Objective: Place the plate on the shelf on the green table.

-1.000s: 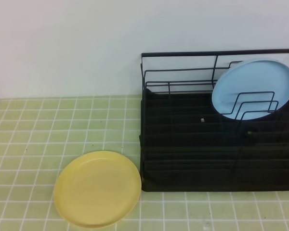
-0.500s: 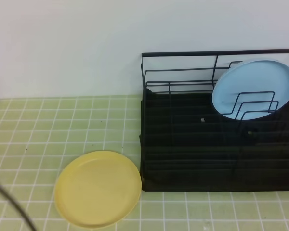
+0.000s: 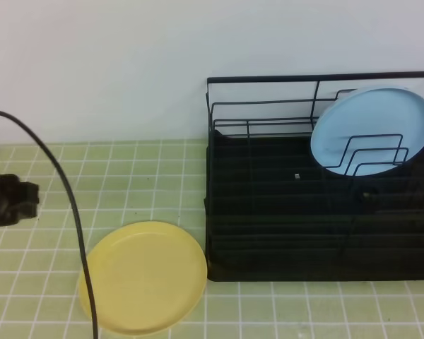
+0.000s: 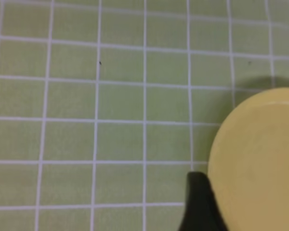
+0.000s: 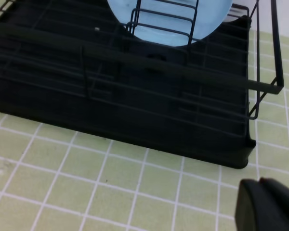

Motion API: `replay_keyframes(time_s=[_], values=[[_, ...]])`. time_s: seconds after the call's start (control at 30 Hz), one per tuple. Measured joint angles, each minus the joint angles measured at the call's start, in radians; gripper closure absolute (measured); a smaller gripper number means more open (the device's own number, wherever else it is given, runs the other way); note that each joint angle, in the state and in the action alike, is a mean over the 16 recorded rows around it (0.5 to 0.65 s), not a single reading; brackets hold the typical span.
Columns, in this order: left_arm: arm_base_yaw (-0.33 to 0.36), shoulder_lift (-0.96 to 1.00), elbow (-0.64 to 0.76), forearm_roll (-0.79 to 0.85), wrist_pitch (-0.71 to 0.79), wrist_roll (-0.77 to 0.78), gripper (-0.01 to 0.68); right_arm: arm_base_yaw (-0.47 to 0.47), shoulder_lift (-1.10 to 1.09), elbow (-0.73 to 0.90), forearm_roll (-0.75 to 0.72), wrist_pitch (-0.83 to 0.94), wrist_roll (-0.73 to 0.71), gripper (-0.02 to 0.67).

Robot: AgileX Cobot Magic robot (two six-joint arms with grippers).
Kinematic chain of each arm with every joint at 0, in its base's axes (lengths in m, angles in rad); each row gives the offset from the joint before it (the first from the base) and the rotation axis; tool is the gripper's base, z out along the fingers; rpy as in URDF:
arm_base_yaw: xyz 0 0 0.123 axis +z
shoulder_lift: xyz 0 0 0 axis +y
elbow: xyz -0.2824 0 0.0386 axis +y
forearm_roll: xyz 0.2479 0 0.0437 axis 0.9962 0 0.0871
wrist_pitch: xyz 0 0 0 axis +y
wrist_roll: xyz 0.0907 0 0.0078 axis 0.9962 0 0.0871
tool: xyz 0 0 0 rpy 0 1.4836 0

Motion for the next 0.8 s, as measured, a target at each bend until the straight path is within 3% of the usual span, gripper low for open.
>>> replay_keyframes(time_s=[0.13, 0.27, 0.8], values=[[-0.002, 0.153, -0.064, -0.023, 0.026, 0.028, 0.293, 0.000, 0.000, 0.000, 0.004, 0.003, 0.001, 0.652], [-0.013, 0.288, -0.111, -0.046, 0.053, 0.059, 0.251, 0.000, 0.000, 0.001, 0.009, 0.001, 0.001, 0.652], [-0.113, 0.602, -0.154, -0.078, -0.003, 0.148, 0.260, 0.000, 0.000, 0.001, 0.028, -0.007, 0.001, 0.652]])
